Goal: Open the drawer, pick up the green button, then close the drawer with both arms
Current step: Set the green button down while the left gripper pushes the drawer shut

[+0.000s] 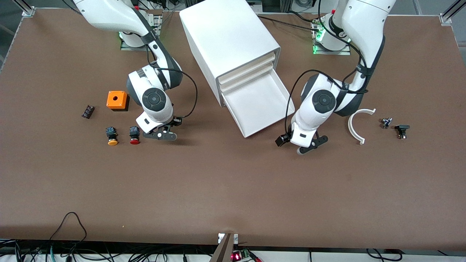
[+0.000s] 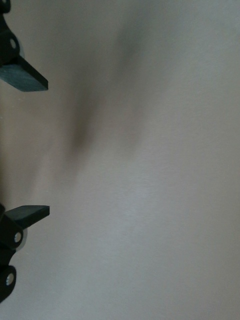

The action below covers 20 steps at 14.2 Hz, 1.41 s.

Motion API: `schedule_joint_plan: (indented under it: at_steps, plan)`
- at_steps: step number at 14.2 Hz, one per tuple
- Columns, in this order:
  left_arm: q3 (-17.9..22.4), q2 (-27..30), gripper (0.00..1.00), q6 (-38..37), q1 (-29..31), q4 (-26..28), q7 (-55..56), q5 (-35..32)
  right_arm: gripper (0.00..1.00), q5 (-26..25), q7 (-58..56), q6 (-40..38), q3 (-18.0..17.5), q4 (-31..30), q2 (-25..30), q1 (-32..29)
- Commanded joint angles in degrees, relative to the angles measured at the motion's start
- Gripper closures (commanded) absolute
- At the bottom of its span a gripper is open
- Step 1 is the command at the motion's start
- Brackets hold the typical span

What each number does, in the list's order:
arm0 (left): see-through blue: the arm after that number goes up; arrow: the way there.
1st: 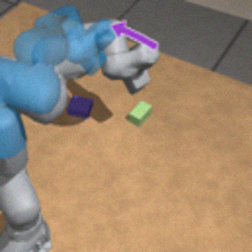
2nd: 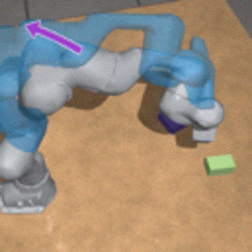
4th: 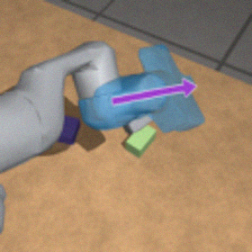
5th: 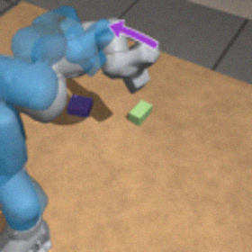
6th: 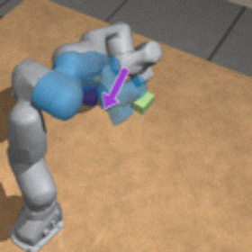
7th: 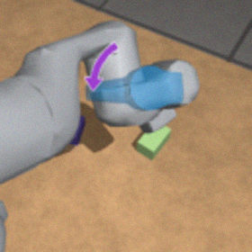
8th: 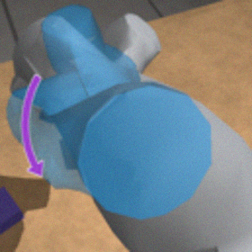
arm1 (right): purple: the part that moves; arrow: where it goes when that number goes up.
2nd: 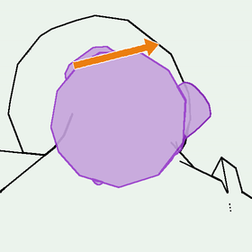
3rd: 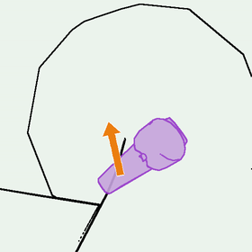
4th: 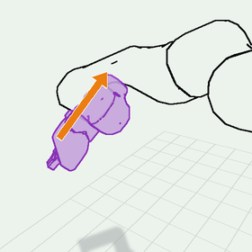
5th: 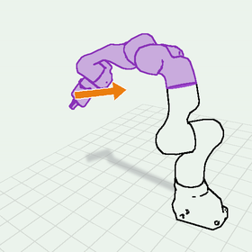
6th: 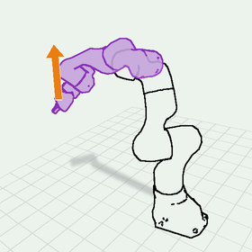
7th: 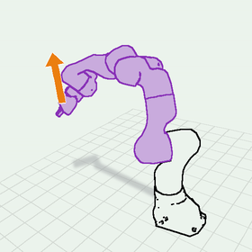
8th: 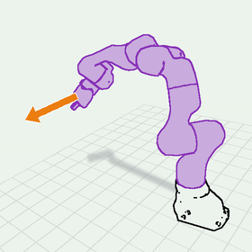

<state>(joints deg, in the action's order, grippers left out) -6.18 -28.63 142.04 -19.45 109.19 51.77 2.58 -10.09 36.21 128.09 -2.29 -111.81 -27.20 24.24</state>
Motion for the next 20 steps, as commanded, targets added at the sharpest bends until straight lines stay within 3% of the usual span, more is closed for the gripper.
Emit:
schedule_joint_plan:
  at_steps: [1,3,4,6,13,20]
  plan:
    - [0.4,0.9,0.00,0.8,-1.0,2.3,1.1,-0.2,0.82,-1.8,1.5,5.0,0.0,-5.1,1.5,-0.8]
    - [0.1,0.9,0.00,0.7,-1.5,3.3,1.1,-0.1,0.77,-2.6,1.5,5.1,0.1,-4.9,1.4,-1.3]
    - [-0.1,0.9,0.00,0.7,-1.6,3.8,1.1,-0.1,0.58,-2.5,1.5,5.1,0.1,-4.6,1.4,-1.6]
    - [-1.3,1.0,0.00,0.4,-2.0,4.5,1.1,0.0,0.00,-2.3,2.0,4.9,0.9,-3.5,2.1,-1.9]
    - [-8.0,2.1,0.00,-0.1,-2.0,8.6,0.3,0.0,0.00,-2.6,1.6,-2.2,0.9,4.7,4.0,-1.9]
    - [-13.4,3.0,0.00,-6.2,-1.9,9.5,0.3,0.1,0.00,-2.0,1.3,-24.5,0.8,25.1,4.2,-2.0]
